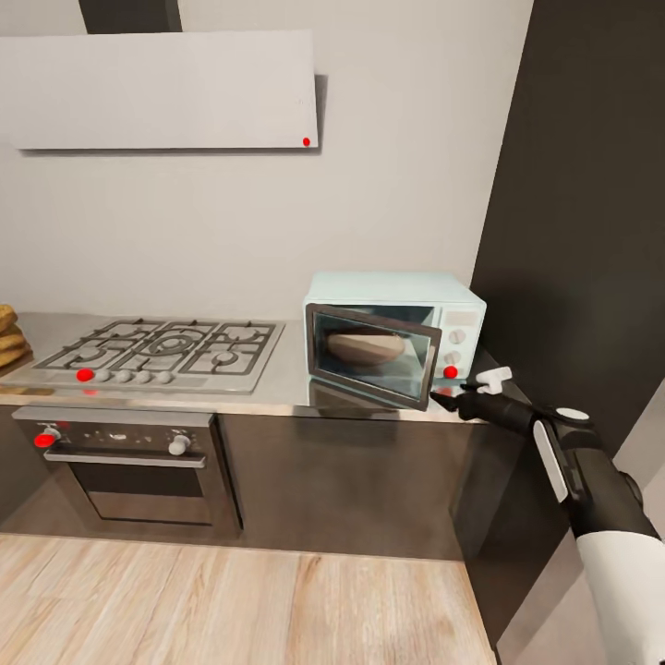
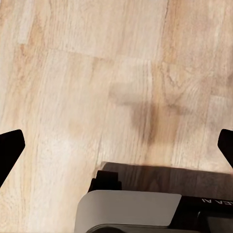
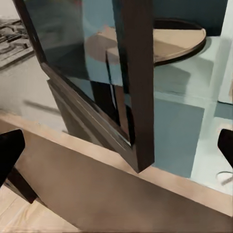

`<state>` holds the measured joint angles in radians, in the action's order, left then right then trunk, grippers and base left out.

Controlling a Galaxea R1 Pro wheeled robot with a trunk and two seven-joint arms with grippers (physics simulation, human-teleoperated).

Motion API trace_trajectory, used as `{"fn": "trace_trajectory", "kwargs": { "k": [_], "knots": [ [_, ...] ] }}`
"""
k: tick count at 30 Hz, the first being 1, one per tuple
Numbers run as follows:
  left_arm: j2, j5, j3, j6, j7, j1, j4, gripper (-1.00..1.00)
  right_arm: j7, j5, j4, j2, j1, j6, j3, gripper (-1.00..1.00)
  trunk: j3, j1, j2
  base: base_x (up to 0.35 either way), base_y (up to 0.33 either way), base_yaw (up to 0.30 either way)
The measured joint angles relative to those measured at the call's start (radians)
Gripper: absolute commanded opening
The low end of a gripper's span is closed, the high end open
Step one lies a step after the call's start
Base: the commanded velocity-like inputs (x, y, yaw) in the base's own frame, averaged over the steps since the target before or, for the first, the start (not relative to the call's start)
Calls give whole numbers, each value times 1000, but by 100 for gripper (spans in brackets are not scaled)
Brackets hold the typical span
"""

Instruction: In the kitchen, take the popcorn bag from the countertop, put it into the microwave, and heat it until the popcorn is cooked so the cooked popcorn ends up inside the bag.

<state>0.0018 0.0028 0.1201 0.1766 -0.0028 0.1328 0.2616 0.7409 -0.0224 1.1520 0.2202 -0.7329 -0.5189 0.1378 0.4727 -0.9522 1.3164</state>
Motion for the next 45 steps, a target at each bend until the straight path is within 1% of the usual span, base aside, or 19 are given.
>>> {"fn": "trace_trajectory", "kwargs": {
  "k": [1,3,7,10,12,19,38,45],
  "knots": [
    [0,0,0,0,0,0,0,100,12,0,-11,0,-6,3,5,100,0,0,0,0,0,0],
    [0,0,0,0,0,0,0,100,26,0,-25,1,-12,12,29,100,0,0,0,98,-61,0],
    [0,3,0,0,0,0,0,100,33,0,-30,1,-13,37,65,100,0,0,0,204,-115,0],
    [0,3,0,0,0,0,0,100,33,0,-33,1,-13,40,83,100,0,0,0,42,-22,0],
    [0,3,0,0,0,0,0,100,33,0,-40,1,-14,40,87,100,0,0,0,17,-9,0],
    [0,5,0,0,0,1,0,100,33,0,-45,1,-15,41,89,100,0,0,0,201,-119,0],
    [0,2,0,0,0,0,0,100,34,0,-45,-1,-14,41,88,100,0,0,0,39,-4,0],
    [0,2,0,0,0,0,0,100,33,1,-46,-9,-14,42,79,100,0,0,0,1,0,0]
  ]
}}
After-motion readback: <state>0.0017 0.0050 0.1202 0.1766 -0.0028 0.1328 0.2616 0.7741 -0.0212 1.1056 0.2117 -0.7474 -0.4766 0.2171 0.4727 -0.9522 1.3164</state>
